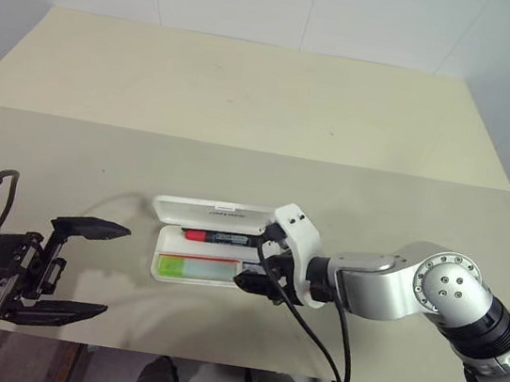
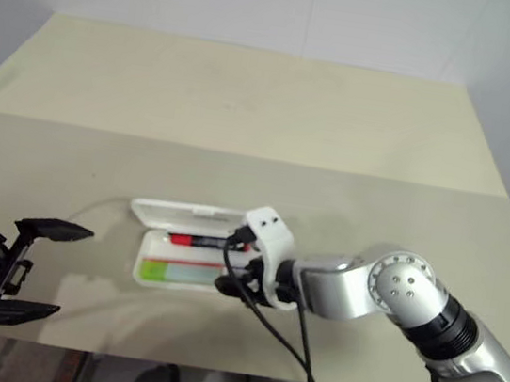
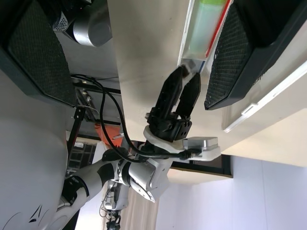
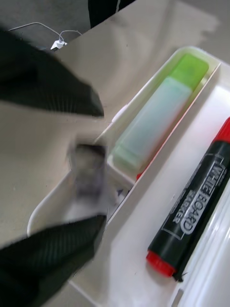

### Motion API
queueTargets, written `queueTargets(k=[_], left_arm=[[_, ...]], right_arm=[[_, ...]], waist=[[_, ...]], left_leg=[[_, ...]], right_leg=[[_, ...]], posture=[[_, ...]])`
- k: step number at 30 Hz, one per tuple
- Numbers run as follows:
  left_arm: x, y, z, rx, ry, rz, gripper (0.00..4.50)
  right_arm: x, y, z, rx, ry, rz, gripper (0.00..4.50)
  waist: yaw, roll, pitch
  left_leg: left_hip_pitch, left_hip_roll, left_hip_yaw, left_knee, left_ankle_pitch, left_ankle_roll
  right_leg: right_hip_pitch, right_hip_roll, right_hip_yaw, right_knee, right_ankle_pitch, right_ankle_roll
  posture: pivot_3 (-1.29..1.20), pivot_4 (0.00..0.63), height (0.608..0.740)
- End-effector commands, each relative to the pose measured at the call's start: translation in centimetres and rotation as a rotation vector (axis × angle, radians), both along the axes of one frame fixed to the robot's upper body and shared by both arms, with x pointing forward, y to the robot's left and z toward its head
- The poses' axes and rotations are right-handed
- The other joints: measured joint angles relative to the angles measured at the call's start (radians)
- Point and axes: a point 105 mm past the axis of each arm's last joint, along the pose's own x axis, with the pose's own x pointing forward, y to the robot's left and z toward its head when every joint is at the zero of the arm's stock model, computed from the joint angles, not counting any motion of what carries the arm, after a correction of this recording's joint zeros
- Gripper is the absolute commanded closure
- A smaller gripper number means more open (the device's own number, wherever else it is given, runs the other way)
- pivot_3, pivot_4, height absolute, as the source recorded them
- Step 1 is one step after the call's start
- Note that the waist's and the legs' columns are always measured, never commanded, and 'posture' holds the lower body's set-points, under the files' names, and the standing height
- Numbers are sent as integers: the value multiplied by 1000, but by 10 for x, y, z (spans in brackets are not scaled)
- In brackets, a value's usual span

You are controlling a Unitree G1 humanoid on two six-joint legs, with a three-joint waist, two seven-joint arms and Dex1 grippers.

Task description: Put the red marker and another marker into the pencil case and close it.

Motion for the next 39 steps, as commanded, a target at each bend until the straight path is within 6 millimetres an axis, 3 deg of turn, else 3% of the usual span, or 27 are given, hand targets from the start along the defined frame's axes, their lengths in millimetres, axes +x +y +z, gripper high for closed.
queueTargets(k=[1, 14, 20, 23, 28, 35, 39], left_arm=[[-3, -1, 5, -12, -29, -3, 0], [3, -3, 4, -20, -37, -16, 0], [6, -4, 3, -22, -40, -19, 0], [6, -6, 3, -29, -44, -20, 0], [5, -5, 3, -33, -44, -13, 0], [5, -7, 1, -35, -51, -3, 0], [5, -6, 1, -32, -56, 6, 0]], right_arm=[[-3, 0, 7, 1, -17, 32, 22], [-6, -20, 17, -13, -37, 71, 22], [2, -20, 45, 67, -95, 93, 22], [2, -15, 50, 103, -97, 106, 22], [0, -11, 45, 133, -69, 116, 22], [-3, -17, 16, 123, 22, 101, 22], [-4, -20, 10, 118, 43, 95, 22]], waist=[[0, 0, 0], [2, 0, 0], [0, 0, 0], [2, 0, 0], [2, 0, 0], [3, 0, 0], [2, 0, 0]], left_leg=[[0, 0, 0, 0, 0, 0], [0, -1, 0, 0, 0, 0], [0, 0, 0, 0, 0, 0], [0, 0, 0, 0, 0, 0], [0, -1, 0, 0, 0, 0], [0, -1, 0, 0, 0, 0], [0, -1, 0, 1, 0, 0]], right_leg=[[0, 0, 0, 0, 0, 0], [0, 1, 0, 0, 0, 0], [0, 1, 0, 0, 0, 0], [0, 2, 0, 0, 0, 0], [0, 1, 0, -1, 0, 0], [0, 1, 0, -1, 0, 0], [1, 1, 0, 0, 0, 1]], posture=[[0, 150, 740], [0, 150, 740], [0, 150, 740], [0, 150, 740], [0, 150, 740], [0, 150, 740], [0, 150, 740]])
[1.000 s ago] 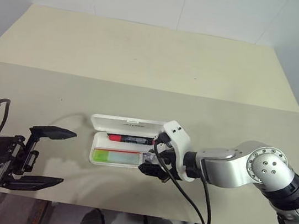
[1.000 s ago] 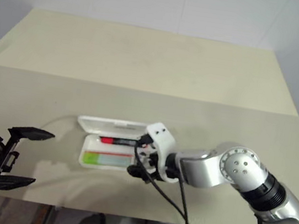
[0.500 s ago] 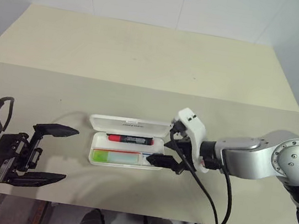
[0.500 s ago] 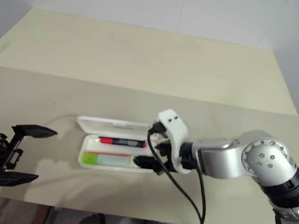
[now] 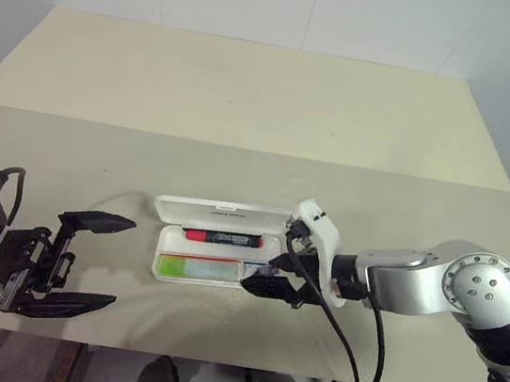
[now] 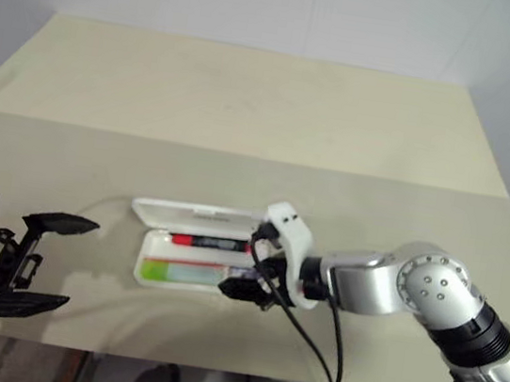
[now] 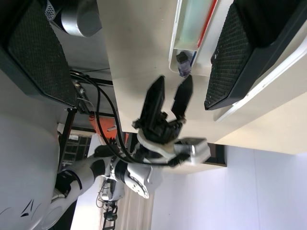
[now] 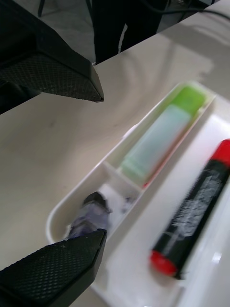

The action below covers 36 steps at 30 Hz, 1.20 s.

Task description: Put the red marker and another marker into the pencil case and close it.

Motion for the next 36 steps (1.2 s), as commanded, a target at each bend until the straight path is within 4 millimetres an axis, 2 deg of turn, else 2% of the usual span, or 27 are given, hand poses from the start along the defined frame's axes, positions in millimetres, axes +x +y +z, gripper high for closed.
queueTargets(k=[1, 4, 8, 12, 18, 22, 25, 30, 36], left_arm=[[-3, -1, 3, 15, -34, 2, 0], [-2, -2, 4, 15, -42, 5, 0], [5, -2, 15, 10, -87, 15, 0], [22, -3, 41, -30, -172, 48, 0], [44, -3, 63, -92, -211, 91, 0], [60, -1, 76, -156, -214, 121, 0], [71, 1, 78, -164, -198, 136, 0], [93, 5, 71, -137, -110, 170, 0], [115, 3, 63, -114, -38, 130, 0]], right_arm=[[-2, 0, 4, 20, -8, 17, 22], [-1, -2, 4, 17, -15, 24, 22], [2, -15, 13, 5, -47, 30, 22], [0, -26, 24, 23, -98, 56, 22], [-9, -30, 34, 69, -198, 113, 22], [-7, -36, 39, 63, -308, 105, 22], [-3, -40, 45, 59, -412, 100, 22], [7, -50, 55, 49, -591, 49, 22], [13, -57, 56, 30, -663, 21, 22]], waist=[[0, 0, 0], [1, 0, 0], [5, 0, 0], [25, 0, 0], [32, 0, 0], [37, 0, 0], [41, 0, 0], [53, 0, 0], [56, 0, 0]], left_leg=[[0, 0, 0, 0, 0, 0], [0, 0, 0, 0, 0, 0], [0, 0, 0, 0, 0, 0], [0, 0, 0, 1, 0, 0], [0, 0, 0, 1, 0, 0], [0, 0, 0, 2, 0, 0], [0, 0, 0, 3, 0, 0], [0, -1, 0, 7, 0, -1], [0, -1, 0, 8, 1, -1]], right_leg=[[0, 0, 0, 0, 0, 0], [0, 0, 0, 0, 0, 0], [0, 0, 0, 0, 0, 0], [0, 1, -1, 0, 0, 0], [1, 1, -1, -2, 0, 1], [1, 1, -1, -1, 0, 1], [2, 1, -1, -1, 1, 2], [3, 1, -2, 0, 1, 2], [4, 1, -2, 1, 2, 3]], posture=[[0, 150, 740], [0, 150, 740], [0, 150, 740], [0, 150, 740], [0, 150, 740], [0, 150, 740], [0, 150, 740], [0, 150, 740], [0, 150, 740]])
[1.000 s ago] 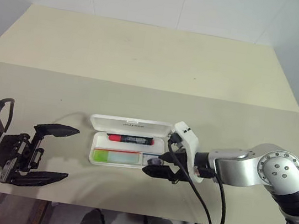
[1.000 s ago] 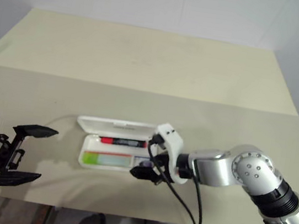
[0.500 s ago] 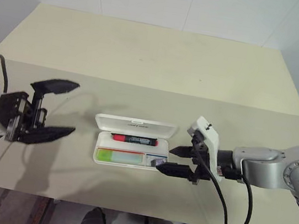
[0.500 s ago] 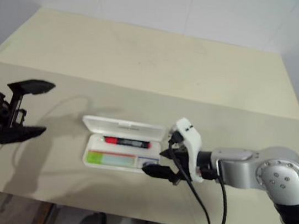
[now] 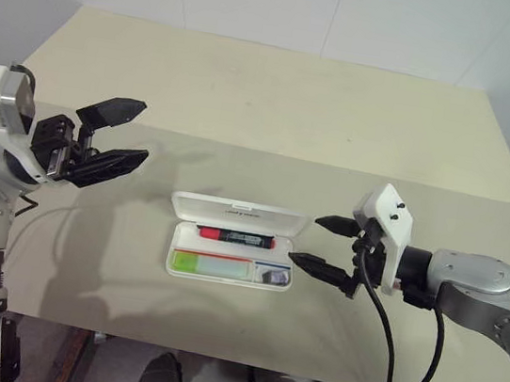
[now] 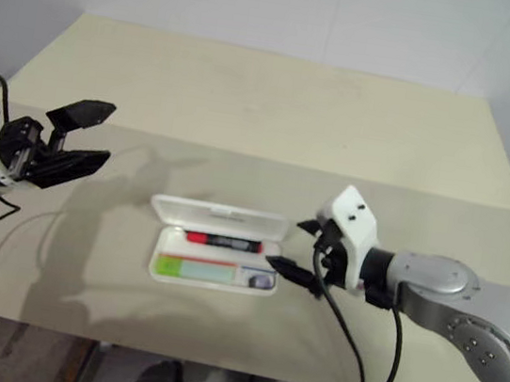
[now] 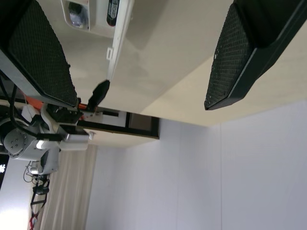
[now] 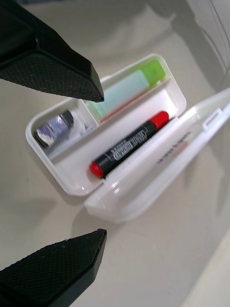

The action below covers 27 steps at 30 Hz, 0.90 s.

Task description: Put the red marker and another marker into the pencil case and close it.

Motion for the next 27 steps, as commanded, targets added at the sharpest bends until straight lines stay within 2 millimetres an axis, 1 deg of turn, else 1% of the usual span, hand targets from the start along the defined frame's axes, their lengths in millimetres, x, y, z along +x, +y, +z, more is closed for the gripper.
queueTargets(k=[1, 3, 6, 8, 11, 12, 14, 15, 19, 21, 27], left_arm=[[5, -2, 3, 24, -4, -66, 198], [11, -3, -1, 40, 20, -88, 594], [19, -6, -9, 90, 48, -122, 1647], [25, -7, -14, 117, 61, -131, 2233], [33, -7, -20, 141, 78, -133, 3274], [36, -8, -23, 156, 90, -133, 3698], [42, -9, -31, 193, 107, -132, 4360], [46, -10, -35, 210, 116, -125, 4476], [59, -14, -48, 262, 131, -94, 4476], [67, -16, -52, 279, 138, -59, 4476], [81, -27, -62, 311, 179, -34, 4476]], right_arm=[[0, 1, 16, 17, -105, 6, 6], [1, 2, 19, 25, -138, -1, 0], [2, 1, 23, 34, -184, -17, 0], [1, 0, 26, 43, -218, -27, 0], [0, -1, 31, 62, -269, -36, 0], [-1, -2, 35, 92, -307, -48, 0], [-4, -4, 41, 127, -361, -53, 0], [-7, -6, 42, 138, -376, -49, 0], [-19, -10, 42, 172, -430, 2, 0], [-25, -12, 38, 173, -440, 31, 0], [-41, -19, 27, 165, -450, 102, 0]], waist=[[1, 0, 0], [1, 0, 0], [0, 0, 0], [0, 0, 0], [0, 0, 0], [0, 0, 0], [2, 0, 0], [3, 0, 0], [8, 0, 0], [12, 0, 0], [23, 0, 0]], left_leg=[[0, 0, 0, 0, 0, 0], [0, 0, 0, 0, 0, 0], [0, 0, 0, 0, 1, -1], [0, 0, 0, 0, 1, -2], [0, 0, 0, 0, 1, -2], [0, 0, 0, 1, 1, -2], [0, 0, 0, 1, 1, -2], [0, 0, 0, 1, 1, -2], [0, -1, 0, 1, 1, -2], [0, -1, 0, 1, 1, -2], [0, -1, 0, 2, 1, -2]], right_leg=[[0, 0, 0, 0, 0, 0], [0, 0, 0, 1, 0, 0], [0, 0, 0, 1, 0, 0], [0, 1, 0, 1, 0, 0], [-1, 1, 0, 1, 0, 0], [0, 1, 0, 1, 0, 0], [0, 1, 0, 0, 0, 0], [0, 1, 0, 0, 0, 0], [1, 1, 0, 1, 0, 0], [1, 1, 0, 0, 0, 0], [2, 2, 0, 1, 1, 2]], posture=[[0, 150, 740], [0, 150, 740], [0, 150, 740], [0, 150, 740], [0, 150, 740], [0, 150, 740], [0, 150, 740], [0, 150, 740], [0, 150, 740], [0, 150, 740], [0, 150, 740]])
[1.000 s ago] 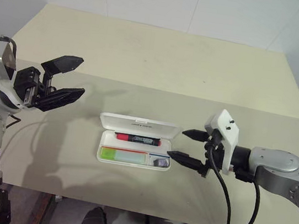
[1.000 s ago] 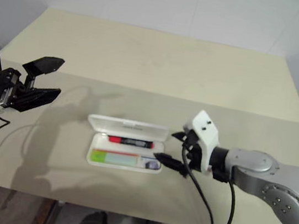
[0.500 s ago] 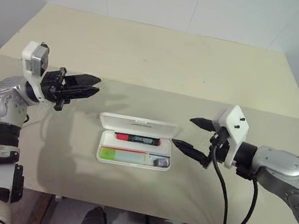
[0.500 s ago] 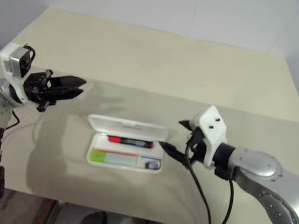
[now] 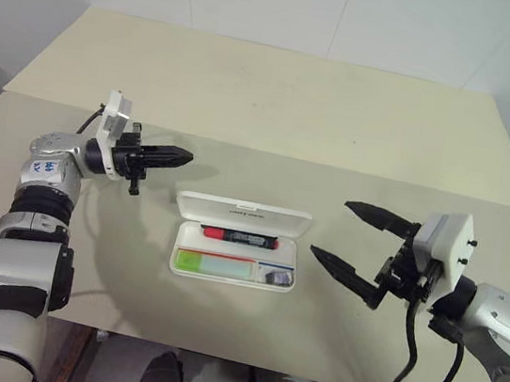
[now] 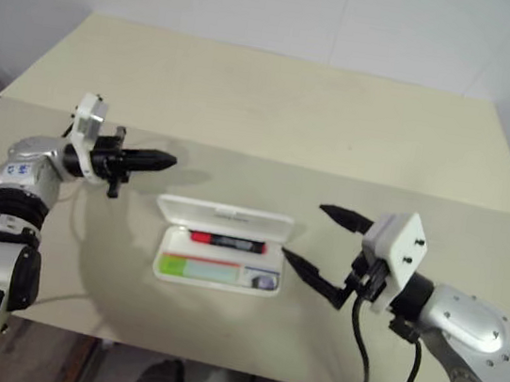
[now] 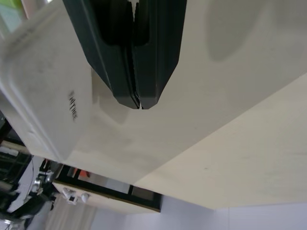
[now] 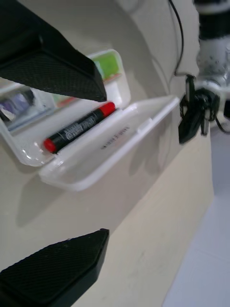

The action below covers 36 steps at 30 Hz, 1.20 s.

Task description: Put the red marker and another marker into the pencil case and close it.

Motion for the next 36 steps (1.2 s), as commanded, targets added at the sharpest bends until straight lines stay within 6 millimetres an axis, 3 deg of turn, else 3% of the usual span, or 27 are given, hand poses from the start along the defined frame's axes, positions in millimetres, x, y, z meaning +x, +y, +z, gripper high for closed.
queueTargets(k=[1, 15, 21, 36], left_arm=[[1, -8, 0, 50, -12, -46, 4476], [-4, -39, 2, 40, 81, -205, 4476], [-17, -52, 2, 48, 89, -305, 4476], [-57, -78, -27, 199, 97, -508, 4476]], right_arm=[[-13, 0, 8, -10, -80, 48, 0], [-40, -26, -6, -5, -69, 85, 0], [-48, -40, -1, 29, -111, 99, 0], [-40, -39, 4, 22, -150, 65, 0]], waist=[[2, 0, 0], [3, 0, 0], [3, 0, 0], [5, 0, 0]], left_leg=[[0, 0, 0, 0, 0, 0], [2, -1, -1, 5, 0, 0], [5, -1, -3, 7, -1, 1], [6, -1, -4, 15, -3, 5]], right_leg=[[0, 0, 0, 0, 0, 0], [6, 0, 0, 1, 1, 3], [12, 0, 0, -2, 3, 6], [17, 0, 0, -3, 5, 9]], posture=[[0, 150, 740], [0, 150, 740], [0, 150, 740], [0, 150, 740]])
